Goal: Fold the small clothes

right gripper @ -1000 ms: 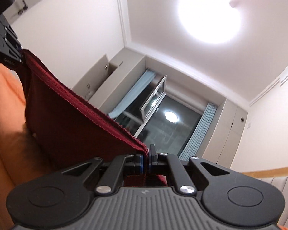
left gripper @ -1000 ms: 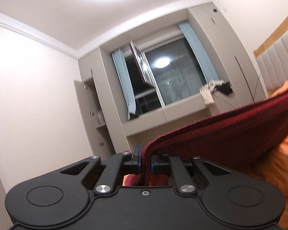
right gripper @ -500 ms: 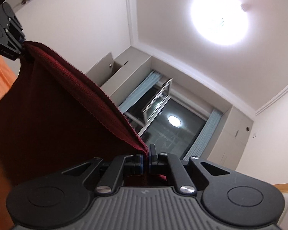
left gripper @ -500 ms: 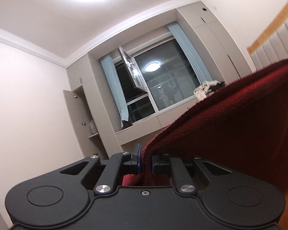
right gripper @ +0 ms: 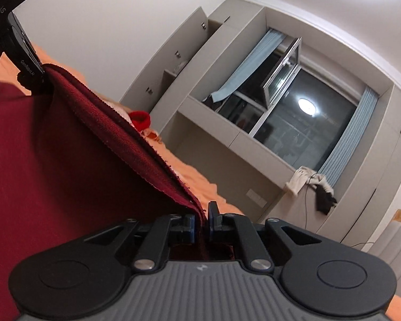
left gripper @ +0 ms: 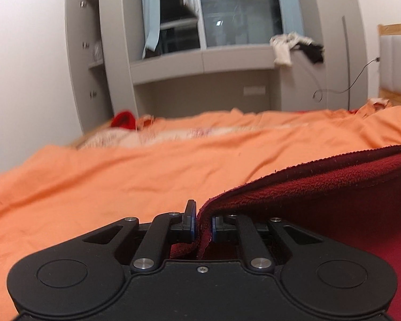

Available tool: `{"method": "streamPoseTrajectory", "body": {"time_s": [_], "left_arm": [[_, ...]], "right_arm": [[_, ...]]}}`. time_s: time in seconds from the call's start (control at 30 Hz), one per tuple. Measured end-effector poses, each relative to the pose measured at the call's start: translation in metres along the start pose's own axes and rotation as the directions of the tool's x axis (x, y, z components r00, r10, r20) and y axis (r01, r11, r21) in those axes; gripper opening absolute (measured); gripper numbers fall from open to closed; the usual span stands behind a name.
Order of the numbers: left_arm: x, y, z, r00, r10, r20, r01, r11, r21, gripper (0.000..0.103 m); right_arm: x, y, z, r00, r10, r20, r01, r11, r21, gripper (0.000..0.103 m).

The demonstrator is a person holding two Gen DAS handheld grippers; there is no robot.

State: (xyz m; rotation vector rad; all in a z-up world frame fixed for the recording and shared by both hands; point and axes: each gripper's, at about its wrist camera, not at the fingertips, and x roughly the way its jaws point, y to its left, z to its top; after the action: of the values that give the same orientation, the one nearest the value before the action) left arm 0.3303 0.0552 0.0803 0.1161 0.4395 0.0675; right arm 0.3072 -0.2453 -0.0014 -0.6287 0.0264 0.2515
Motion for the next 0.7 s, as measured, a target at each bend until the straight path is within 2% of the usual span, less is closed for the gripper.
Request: {"method": "streamPoseTrajectory", "body": {"time_s": [0.13, 0.2, 0.27, 0.3, 0.33, 0.37, 0.43, 0.57, 0.6, 0.7], "left_arm": [[0.046, 0.013, -0.001, 0.997, -0.037, -0.064, 0.033, 0.997, -0.067, 0.015], [0.064, 0.021, -0.004, 0.992, -0.085, -0.098, 0.072, 0.990, -0.123, 0.019], [0.076, 0.025, -0.009, 0.984, -0.115, -0.136, 0.094, 0.984, -0.153, 0.023], [0.078, 0.026, -0.013, 0.983, -0.122, -0.139, 0.098, 0.982, -0.164, 0.028], [0.079, 0.027, -0.017, 0.983, -0.122, -0.138, 0.098, 0.980, -0.173, 0.038], [0.078, 0.027, -0.018, 0.984, -0.118, -0.136, 0.093, 0.980, -0.176, 0.046], [0.074, 0.030, -0.020, 0.988, -0.103, -0.113, 0.081, 0.980, -0.183, 0.083], [0.053, 0.036, -0.019, 0.995, -0.087, -0.049, 0.072, 0.968, -0.240, 0.094], [0.051, 0.039, -0.020, 0.995, -0.084, -0.045, 0.070, 0.966, -0.250, 0.098], [0.051, 0.042, -0.022, 0.995, -0.060, -0.075, 0.040, 0.970, -0.238, 0.098]], "right_arm": [[0.042, 0.008, -0.013, 0.998, 0.017, -0.059, -0.015, 0.999, 0.029, 0.009], [0.058, 0.010, -0.020, 0.994, 0.033, -0.108, -0.028, 0.999, 0.043, 0.014], [0.065, 0.012, -0.033, 0.988, 0.040, -0.150, -0.029, 0.997, 0.078, 0.028], [0.069, 0.011, -0.037, 0.984, 0.047, -0.170, -0.032, 0.995, 0.095, 0.046], [0.070, 0.010, -0.038, 0.982, 0.052, -0.180, -0.033, 0.994, 0.108, 0.065], [0.069, 0.007, -0.040, 0.982, 0.056, -0.179, -0.034, 0.992, 0.123, 0.073], [0.065, 0.001, -0.041, 0.984, 0.061, -0.167, -0.035, 0.988, 0.150, 0.091], [0.057, -0.012, -0.043, 0.982, 0.075, -0.171, -0.040, 0.979, 0.199, 0.098], [0.057, -0.016, -0.044, 0.980, 0.081, -0.181, -0.042, 0.977, 0.211, 0.100], [0.057, -0.028, -0.045, 0.972, 0.083, -0.220, -0.026, 0.968, 0.248, 0.102]]}}
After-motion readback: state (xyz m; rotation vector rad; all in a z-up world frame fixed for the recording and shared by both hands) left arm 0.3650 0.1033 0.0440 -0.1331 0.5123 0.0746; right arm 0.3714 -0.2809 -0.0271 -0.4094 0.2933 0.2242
